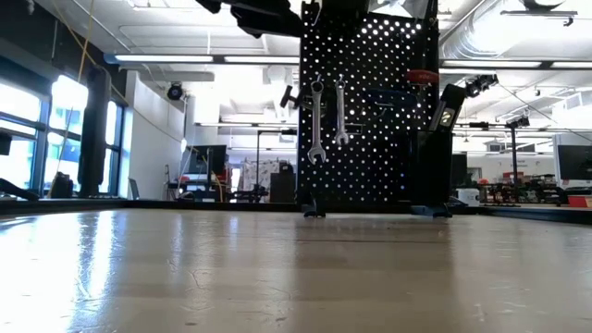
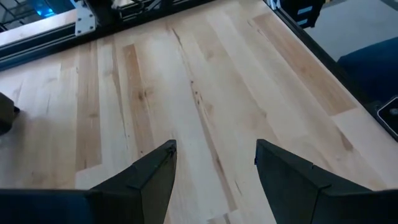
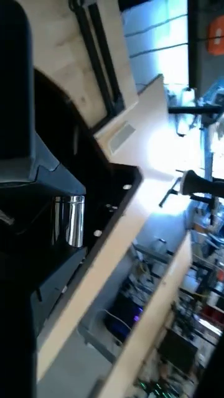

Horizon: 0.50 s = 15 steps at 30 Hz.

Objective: Hang tools onto peg board
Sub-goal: Hang the silver socket onto the pegboard

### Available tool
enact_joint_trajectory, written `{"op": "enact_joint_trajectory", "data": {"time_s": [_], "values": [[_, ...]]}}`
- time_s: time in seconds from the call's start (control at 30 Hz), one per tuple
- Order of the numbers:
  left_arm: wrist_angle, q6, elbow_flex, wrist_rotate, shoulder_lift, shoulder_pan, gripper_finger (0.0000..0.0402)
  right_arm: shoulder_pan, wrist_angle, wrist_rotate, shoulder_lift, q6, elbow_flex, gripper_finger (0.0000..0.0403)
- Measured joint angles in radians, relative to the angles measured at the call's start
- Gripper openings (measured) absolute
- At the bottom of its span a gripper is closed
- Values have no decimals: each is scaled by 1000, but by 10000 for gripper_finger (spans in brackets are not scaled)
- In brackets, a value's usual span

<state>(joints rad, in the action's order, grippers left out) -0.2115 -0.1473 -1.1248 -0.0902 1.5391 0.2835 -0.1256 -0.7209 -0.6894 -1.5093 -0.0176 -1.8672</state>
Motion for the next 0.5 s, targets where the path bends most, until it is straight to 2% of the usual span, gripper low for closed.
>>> {"op": "enact_joint_trajectory", "data": {"time_s": [0.17, 0.5], "values": [[0, 6, 0, 0, 0, 0, 211, -43, -17, 78, -1, 21, 0, 99], [0, 5, 0, 0, 0, 0, 211, -52, -33, 138, -1, 19, 1, 107]]}}
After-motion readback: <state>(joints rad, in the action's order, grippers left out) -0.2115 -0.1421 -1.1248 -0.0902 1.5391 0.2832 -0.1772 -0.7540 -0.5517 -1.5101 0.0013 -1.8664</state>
